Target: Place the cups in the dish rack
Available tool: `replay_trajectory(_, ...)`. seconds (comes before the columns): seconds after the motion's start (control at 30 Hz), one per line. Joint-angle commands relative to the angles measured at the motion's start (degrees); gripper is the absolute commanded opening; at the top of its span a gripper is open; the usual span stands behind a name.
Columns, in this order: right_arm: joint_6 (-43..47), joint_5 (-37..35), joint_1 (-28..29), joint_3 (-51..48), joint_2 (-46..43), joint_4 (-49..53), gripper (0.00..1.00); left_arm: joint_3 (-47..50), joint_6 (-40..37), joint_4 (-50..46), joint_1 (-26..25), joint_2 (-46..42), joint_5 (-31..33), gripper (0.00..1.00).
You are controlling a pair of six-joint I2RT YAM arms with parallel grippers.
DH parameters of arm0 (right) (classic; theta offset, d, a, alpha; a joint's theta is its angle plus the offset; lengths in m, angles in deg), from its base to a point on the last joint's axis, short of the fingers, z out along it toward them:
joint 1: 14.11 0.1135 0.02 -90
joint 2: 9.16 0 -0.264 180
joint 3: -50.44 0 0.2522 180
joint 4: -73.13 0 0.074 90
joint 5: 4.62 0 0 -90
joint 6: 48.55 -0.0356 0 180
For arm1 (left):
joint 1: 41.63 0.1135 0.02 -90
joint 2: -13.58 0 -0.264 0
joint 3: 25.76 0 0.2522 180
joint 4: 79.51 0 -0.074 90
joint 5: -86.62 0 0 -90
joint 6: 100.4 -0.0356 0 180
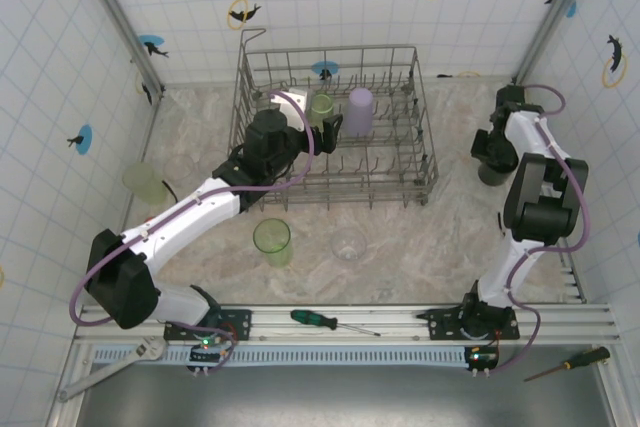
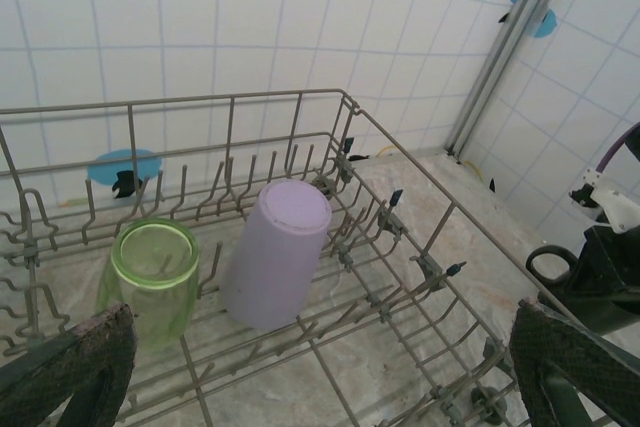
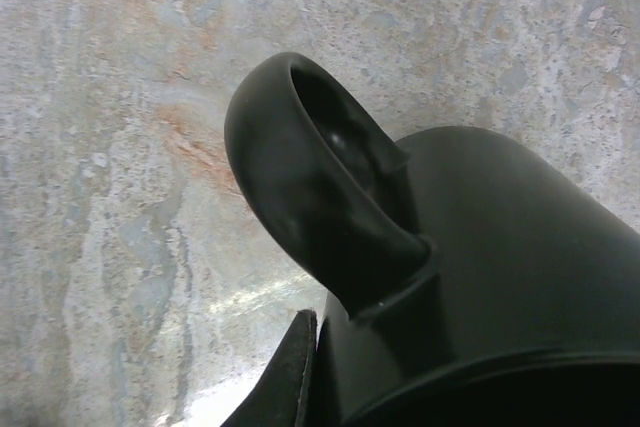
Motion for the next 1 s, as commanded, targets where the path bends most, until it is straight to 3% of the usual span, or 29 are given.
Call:
replay_trajectory(0.0, -0.54, 2.77, -0.16, 6.69, -5.19, 0.15, 0.00, -1.51, 1.17, -0.59, 0.01, -0.32, -0.45, 0.98)
replay_trajectory(0.43, -7.80, 21.01, 0.02, 5.72, -15.81, -10.74, 0.00, -4.92, 4.15, -2.53, 0.02, 2.20, -2.91, 0.98)
replay_trajectory(0.57, -8.28, 22.14, 1.16, 9.76, -16.39, -9.27, 0.00, -7.09, 5.65, -4.24, 0.02, 4.05, -1.79, 0.98)
replay_trajectory(0.77, -12.66, 29.48, 2.30, 7.90, -20.72, -15.99, 0.00, -12.14, 6.87, -7.54, 0.17, 8.07, -3.39, 0.98)
replay_trajectory(0.97, -19.20, 38.62, 3.58, 3.55, -23.17, -25.62, 0.00, -15.68, 11.82, -6.52, 3.17, 11.98, -11.97, 0.98)
